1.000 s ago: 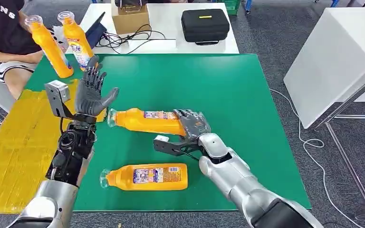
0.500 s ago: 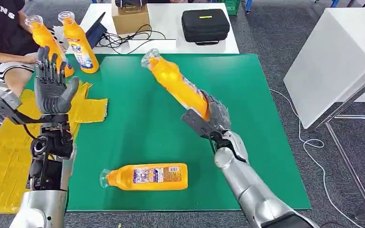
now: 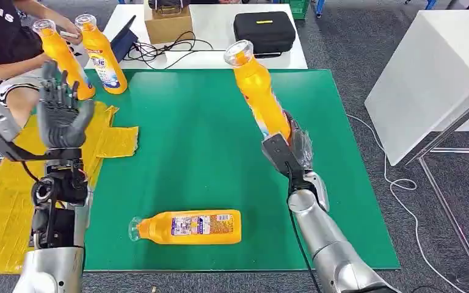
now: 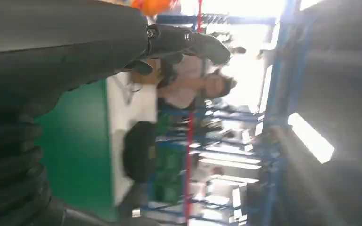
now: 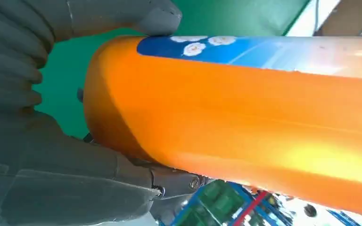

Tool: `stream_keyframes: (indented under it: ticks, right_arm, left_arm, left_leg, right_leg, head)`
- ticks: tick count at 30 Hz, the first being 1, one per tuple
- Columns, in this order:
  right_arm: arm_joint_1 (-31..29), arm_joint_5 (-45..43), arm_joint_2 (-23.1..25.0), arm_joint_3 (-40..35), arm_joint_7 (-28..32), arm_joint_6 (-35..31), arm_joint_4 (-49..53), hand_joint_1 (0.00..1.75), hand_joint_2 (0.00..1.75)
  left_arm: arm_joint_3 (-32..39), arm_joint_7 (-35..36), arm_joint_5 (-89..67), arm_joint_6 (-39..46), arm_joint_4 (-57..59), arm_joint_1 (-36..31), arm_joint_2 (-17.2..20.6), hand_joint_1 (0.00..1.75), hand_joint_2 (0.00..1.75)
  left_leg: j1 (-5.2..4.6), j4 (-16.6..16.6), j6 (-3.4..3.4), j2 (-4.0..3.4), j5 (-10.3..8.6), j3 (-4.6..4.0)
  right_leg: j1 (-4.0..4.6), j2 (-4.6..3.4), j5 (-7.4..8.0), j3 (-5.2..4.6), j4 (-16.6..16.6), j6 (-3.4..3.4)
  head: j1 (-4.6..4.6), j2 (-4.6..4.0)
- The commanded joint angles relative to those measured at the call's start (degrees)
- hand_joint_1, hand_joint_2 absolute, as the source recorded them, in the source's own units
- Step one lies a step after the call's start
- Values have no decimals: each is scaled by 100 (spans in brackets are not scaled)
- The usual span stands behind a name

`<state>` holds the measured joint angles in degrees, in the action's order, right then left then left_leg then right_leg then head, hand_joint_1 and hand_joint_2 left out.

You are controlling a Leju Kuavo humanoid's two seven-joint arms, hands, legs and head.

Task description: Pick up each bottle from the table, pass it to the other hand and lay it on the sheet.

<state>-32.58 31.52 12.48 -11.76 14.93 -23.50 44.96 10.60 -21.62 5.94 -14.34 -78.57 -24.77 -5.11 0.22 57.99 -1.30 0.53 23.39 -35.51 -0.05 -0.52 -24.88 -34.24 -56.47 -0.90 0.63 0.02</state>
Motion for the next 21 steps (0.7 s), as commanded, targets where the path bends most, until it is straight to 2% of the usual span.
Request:
stream_keyframes:
  ticks: [1,9,21]
  right_arm:
    - [-102,27,6,130,15,-70,12,175,175]
    - [18,230,73,-274,365,-32,403,175,175]
    - [-16,319,141,-581,611,35,287,175,175]
  left_arm:
    - [-449,55,-127,11,769,-301,-73,0,175]
    - [-1376,414,-412,-328,986,-422,-69,0,175]
    - [-1648,343,-499,-351,919,-330,-133,0,175]
  left_leg:
    - [1,-1,3,6,5,17]
    - [0,2,7,24,10,26]
    - [0,-1,5,2,7,20]
  right_leg:
    - [1,15,-8,22,3,-3]
    - [2,33,-18,34,-1,-2]
    - [2,12,-9,24,3,-2]
  head:
    - [-2,0]
    - [-2,0]
    - [-2,0]
